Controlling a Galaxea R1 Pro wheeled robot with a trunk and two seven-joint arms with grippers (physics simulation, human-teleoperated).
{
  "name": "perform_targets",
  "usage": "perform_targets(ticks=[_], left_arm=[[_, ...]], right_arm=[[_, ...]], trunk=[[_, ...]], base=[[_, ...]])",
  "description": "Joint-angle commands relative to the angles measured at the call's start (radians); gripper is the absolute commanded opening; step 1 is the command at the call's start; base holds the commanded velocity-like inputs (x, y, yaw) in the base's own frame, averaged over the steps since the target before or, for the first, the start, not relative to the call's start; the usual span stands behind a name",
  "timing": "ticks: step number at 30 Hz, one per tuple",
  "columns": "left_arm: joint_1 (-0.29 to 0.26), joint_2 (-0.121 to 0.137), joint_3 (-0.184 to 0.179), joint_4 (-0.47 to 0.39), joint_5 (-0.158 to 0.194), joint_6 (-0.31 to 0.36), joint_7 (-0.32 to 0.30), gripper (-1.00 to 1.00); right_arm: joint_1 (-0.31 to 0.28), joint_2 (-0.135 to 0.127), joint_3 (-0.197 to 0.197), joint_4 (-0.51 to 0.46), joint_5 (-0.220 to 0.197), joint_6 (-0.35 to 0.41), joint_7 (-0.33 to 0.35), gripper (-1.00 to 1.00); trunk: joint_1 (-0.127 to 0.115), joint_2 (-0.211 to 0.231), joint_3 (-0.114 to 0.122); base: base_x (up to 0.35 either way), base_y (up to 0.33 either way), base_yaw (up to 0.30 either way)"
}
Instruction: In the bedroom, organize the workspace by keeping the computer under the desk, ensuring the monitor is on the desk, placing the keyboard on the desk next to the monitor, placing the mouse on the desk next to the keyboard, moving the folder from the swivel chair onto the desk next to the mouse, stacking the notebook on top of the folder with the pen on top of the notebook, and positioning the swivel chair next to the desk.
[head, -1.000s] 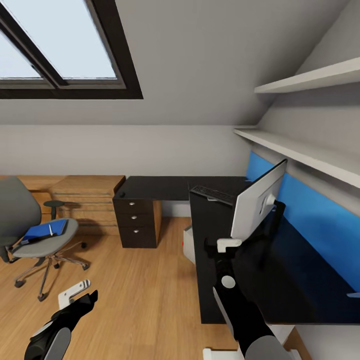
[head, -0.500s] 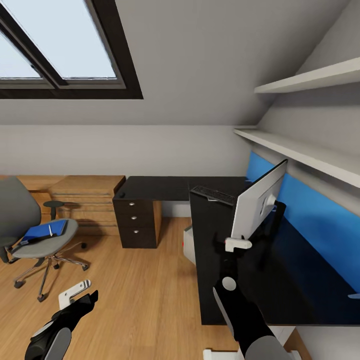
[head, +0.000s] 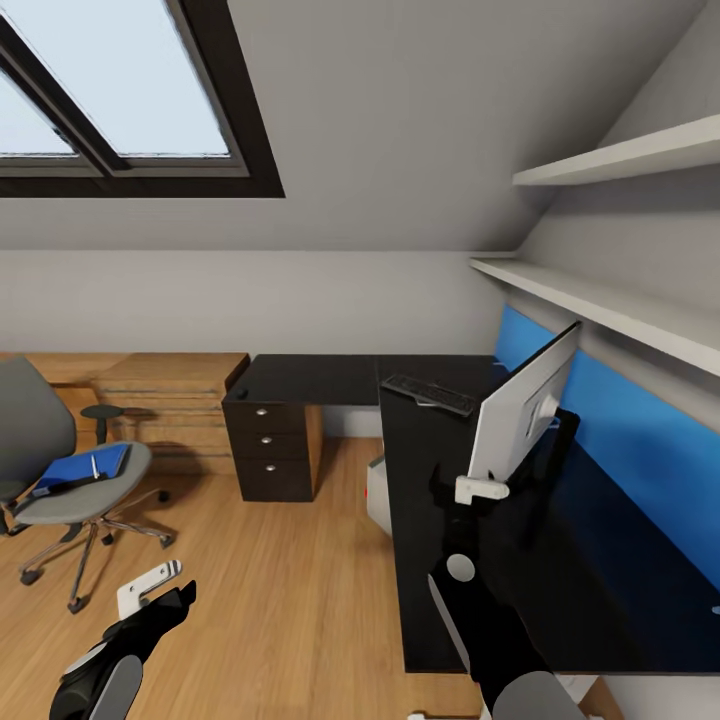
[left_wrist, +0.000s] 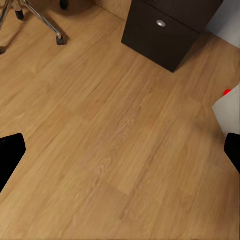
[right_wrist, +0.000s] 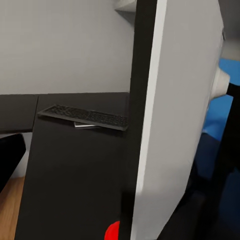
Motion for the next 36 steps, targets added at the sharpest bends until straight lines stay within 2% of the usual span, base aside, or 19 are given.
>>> perform_targets(ticks=[1, 6, 9, 14, 20, 28, 36], left_arm=[[-0.001, 0.0, -0.001, -0.002, 0.01, 0.003, 0.008, 1.0], [-0.001, 0.0, 0.0, -0.002, 0.009, 0.002, 0.008, 1.0], [-0.001, 0.0, 0.0, -0.002, 0.01, 0.002, 0.008, 1.0], [-0.001, 0.0, -0.001, -0.002, 0.01, 0.003, 0.008, 1.0], [-0.001, -0.001, 0.0, -0.002, 0.011, 0.002, 0.008, 1.0], [-0.001, -0.001, -0.005, -0.002, 0.01, 0.002, 0.008, 1.0], [-0.001, -0.001, -0.014, -0.002, 0.01, 0.001, 0.008, 1.0]], right_arm=[[-0.001, 0.0, 0.001, 0.001, 0.007, 0.001, -0.007, 1.0], [-0.001, 0.0, 0.0, 0.001, 0.007, 0.001, -0.007, 1.0], [-0.001, -0.014, -0.002, 0.0, 0.005, 0.001, -0.007, 1.0], [-0.001, -0.024, -0.01, -0.001, 0.004, 0.001, -0.006, 1.0], [-0.001, -0.026, -0.035, 0.0, 0.003, 0.001, -0.003, 1.0], [-0.001, -0.029, -0.038, 0.004, 0.002, -0.014, -0.003, 1.0], [-0.001, -0.029, -0.04, 0.007, 0.001, 0.005, -0.002, 1.0]], trunk=[[0.001, -0.002, -0.002], [0.001, -0.002, -0.002], [0.001, -0.002, -0.002], [0.001, -0.002, -0.002], [0.001, -0.002, -0.002], [0.001, -0.002, -0.002], [0.001, -0.002, -0.002]], base=[[0.108, 0.0, 0.0], [0.07, 0.0, 0.0], [0.188, 0.0, 0.0], [0.064, 0.0, 0.0], [0.043, 0.0, 0.0], [0.089, 0.0, 0.0], [0.006, 0.0, 0.0]])
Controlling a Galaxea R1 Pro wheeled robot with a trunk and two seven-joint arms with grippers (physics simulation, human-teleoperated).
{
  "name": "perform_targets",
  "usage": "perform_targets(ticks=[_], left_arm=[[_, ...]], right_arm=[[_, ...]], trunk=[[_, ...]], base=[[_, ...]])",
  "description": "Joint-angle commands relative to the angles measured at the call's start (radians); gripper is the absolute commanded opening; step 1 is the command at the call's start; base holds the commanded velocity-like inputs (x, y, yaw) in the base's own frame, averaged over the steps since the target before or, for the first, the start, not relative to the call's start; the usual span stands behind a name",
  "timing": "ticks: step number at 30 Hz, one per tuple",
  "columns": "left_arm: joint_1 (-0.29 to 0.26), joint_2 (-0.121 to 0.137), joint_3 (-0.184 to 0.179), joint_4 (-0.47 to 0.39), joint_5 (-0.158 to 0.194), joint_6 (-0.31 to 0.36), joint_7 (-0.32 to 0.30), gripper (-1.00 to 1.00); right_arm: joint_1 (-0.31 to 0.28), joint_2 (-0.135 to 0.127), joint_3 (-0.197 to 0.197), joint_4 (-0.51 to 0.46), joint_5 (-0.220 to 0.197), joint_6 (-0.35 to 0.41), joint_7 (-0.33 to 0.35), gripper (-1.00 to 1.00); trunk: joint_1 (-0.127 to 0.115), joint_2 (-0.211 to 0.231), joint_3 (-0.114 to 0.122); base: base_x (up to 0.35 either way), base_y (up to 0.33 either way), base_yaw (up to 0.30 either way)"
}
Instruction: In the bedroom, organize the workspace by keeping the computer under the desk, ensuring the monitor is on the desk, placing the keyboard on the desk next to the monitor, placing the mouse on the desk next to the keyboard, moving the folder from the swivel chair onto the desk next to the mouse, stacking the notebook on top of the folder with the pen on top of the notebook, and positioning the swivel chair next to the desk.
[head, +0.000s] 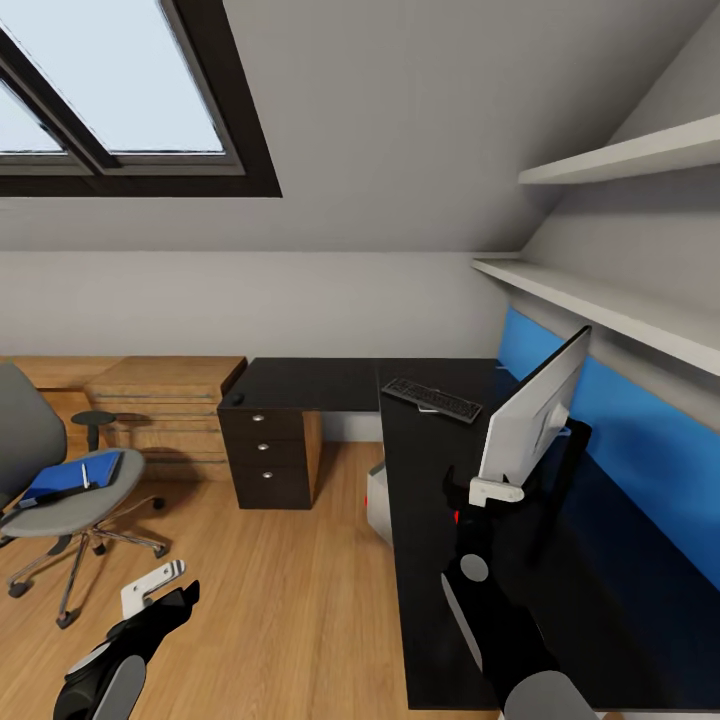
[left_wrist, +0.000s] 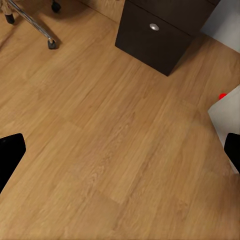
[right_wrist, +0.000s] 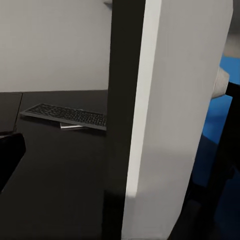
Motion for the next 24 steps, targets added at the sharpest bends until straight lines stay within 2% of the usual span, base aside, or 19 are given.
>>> perform_targets(ticks=[1, 13, 24], left_arm=[[-0.001, 0.0, -0.001, -0.002, 0.011, 0.003, 0.008, 1.0], [-0.001, 0.0, -0.001, -0.002, 0.011, 0.003, 0.009, 1.0], [-0.001, 0.0, -0.003, -0.002, 0.009, 0.003, 0.008, 1.0]], right_arm=[[-0.001, 0.0, 0.001, 0.001, 0.006, 0.006, -0.007, 1.0], [-0.001, -0.002, -0.001, 0.001, -0.061, 0.038, -0.006, 1.0], [-0.003, -0.005, -0.004, 0.001, -0.072, 0.083, -0.007, 1.0]], trunk=[[0.0, -0.002, -0.002], [0.0, -0.002, -0.002], [0.0, -0.002, -0.002]], base=[[0.001, 0.0, 0.0], [0.0, 0.0, 0.0], [0.0, 0.0, 0.0]])
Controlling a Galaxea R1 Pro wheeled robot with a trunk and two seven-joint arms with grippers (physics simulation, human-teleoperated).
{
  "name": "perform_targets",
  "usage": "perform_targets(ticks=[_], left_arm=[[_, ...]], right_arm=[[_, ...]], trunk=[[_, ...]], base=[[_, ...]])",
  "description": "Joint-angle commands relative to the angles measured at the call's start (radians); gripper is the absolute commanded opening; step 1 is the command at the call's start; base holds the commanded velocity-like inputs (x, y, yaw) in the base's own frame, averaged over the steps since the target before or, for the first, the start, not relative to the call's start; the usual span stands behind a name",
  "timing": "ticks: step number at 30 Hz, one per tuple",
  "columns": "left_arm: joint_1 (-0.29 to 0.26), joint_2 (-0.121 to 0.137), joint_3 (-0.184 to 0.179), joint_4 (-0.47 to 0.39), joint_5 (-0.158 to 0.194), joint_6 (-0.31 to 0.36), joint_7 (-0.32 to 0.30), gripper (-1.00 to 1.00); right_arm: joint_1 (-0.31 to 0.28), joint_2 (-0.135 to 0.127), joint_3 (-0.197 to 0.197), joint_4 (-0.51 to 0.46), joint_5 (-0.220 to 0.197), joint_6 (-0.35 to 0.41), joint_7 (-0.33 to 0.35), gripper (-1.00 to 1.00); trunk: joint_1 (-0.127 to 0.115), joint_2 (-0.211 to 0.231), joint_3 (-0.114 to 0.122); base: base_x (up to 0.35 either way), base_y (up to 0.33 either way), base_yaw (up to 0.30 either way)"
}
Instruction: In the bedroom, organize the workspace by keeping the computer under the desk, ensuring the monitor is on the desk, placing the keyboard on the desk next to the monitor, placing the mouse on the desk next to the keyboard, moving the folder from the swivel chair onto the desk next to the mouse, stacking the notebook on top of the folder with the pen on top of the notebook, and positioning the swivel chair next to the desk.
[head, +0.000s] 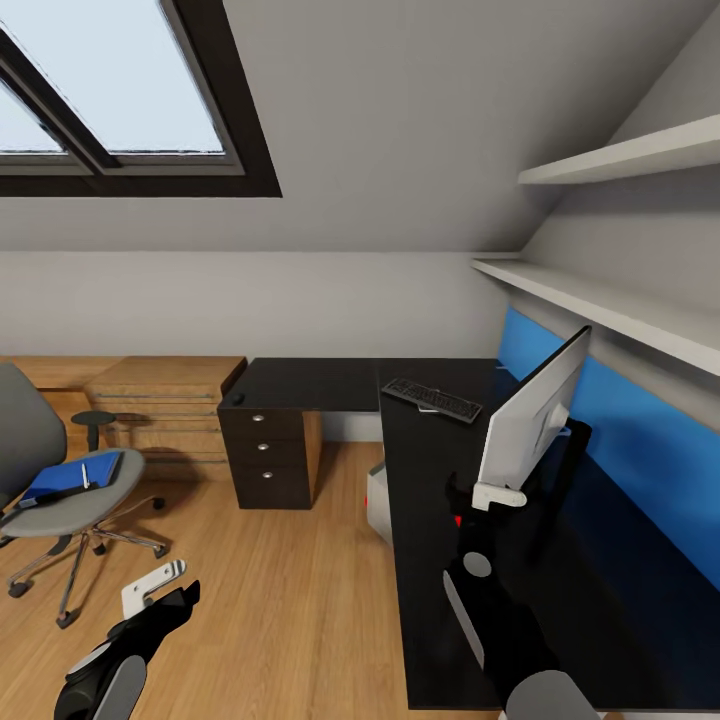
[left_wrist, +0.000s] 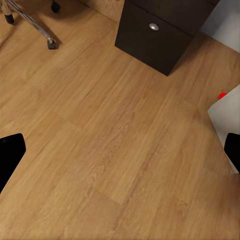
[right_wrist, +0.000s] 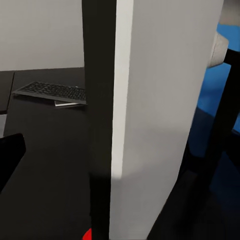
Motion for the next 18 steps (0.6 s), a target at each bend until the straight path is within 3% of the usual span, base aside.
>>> perform_targets(ticks=[1, 11, 18], left_arm=[[-0.001, 0.0, -0.001, -0.002, 0.01, 0.003, 0.008, 1.0], [-0.001, 0.001, -0.001, -0.002, 0.011, 0.003, 0.008, 1.0], [-0.001, 0.001, -0.001, -0.002, 0.011, 0.003, 0.008, 1.0]], right_arm=[[-0.001, 0.0, 0.0, 0.001, 0.007, 0.003, -0.006, 1.0], [-0.001, 0.0, -0.007, 0.0, 0.007, 0.008, -0.009, 1.0], [-0.002, 0.0, -0.032, 0.001, 0.007, 0.012, -0.009, 1.0]], trunk=[[0.0, -0.002, -0.002], [0.0, -0.002, -0.002], [0.0, -0.002, -0.002]], base=[[0.0, 0.0, 0.0], [0.0, 0.0, 0.0], [0.0, 0.0, 0.0]])
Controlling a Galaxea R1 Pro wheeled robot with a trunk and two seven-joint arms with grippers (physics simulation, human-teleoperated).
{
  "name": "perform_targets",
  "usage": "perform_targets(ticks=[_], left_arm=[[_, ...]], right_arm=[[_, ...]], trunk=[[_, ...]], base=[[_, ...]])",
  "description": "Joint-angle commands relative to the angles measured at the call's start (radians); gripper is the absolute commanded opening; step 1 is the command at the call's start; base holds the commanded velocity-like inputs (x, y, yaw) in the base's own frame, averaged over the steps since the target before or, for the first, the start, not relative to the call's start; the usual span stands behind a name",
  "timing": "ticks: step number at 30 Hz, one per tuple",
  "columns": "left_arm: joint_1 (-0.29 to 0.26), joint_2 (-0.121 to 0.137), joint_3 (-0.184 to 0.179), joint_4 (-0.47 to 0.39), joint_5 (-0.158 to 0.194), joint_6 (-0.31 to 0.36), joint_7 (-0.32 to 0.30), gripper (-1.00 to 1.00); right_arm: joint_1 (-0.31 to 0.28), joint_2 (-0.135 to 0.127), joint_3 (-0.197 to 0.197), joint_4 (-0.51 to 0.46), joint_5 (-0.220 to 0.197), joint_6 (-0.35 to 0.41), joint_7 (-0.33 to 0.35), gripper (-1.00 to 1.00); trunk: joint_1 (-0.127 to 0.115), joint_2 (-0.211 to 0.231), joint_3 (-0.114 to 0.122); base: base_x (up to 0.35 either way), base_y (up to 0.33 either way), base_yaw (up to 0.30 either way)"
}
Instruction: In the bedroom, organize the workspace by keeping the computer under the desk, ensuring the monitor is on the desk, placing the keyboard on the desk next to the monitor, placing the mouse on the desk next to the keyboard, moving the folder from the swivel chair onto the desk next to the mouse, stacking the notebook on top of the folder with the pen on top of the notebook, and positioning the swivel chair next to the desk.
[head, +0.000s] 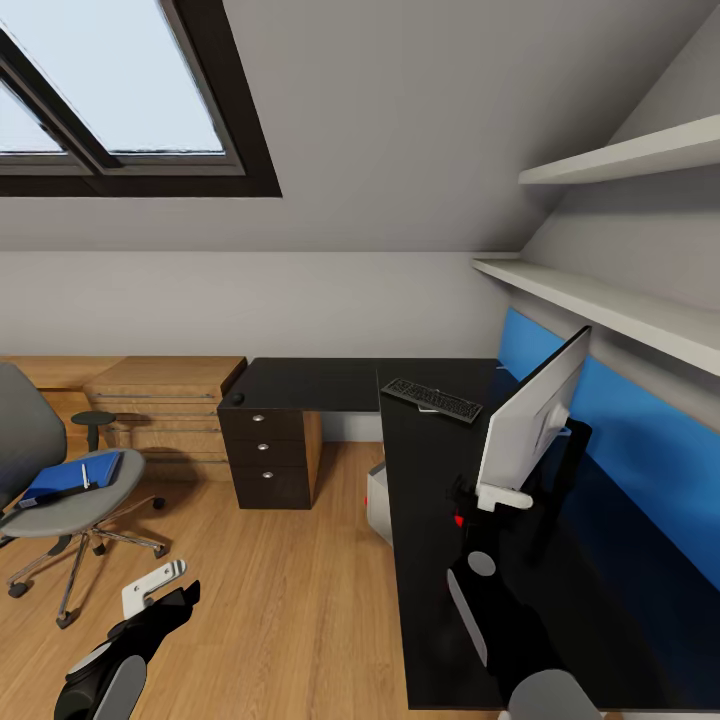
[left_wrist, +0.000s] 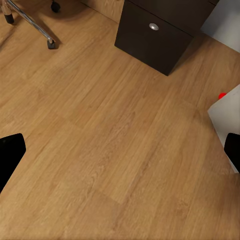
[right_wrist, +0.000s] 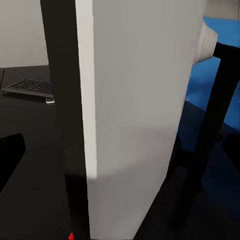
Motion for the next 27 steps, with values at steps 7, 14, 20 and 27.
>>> perform_targets(ticks=[7, 14, 20, 27], left_arm=[[-0.001, 0.0, -0.002, -0.002, 0.011, 0.003, 0.008, 1.0], [-0.001, -0.001, -0.003, -0.002, 0.011, 0.003, 0.008, 1.0], [-0.001, -0.001, -0.004, -0.002, 0.011, 0.003, 0.008, 1.0], [-0.001, -0.001, -0.004, -0.002, 0.012, 0.003, 0.008, 1.0]], right_arm=[[-0.003, 0.0, -0.024, 0.001, 0.008, 0.033, -0.005, 1.0], [-0.004, 0.0, -0.024, 0.001, 0.008, 0.035, -0.004, 1.0], [-0.004, 0.0, -0.025, 0.001, 0.008, 0.037, -0.003, 1.0], [-0.004, 0.0, -0.025, 0.001, 0.008, 0.04, -0.003, 1.0]], trunk=[[0.0, -0.002, -0.002], [0.0, -0.002, -0.002], [0.0, -0.002, -0.002], [0.0, -0.002, -0.002]], base=[[0.0, 0.0, 0.0], [0.0, 0.0, 0.0], [0.027, 0.0, 0.0], [0.143, 0.019, 0.0]])
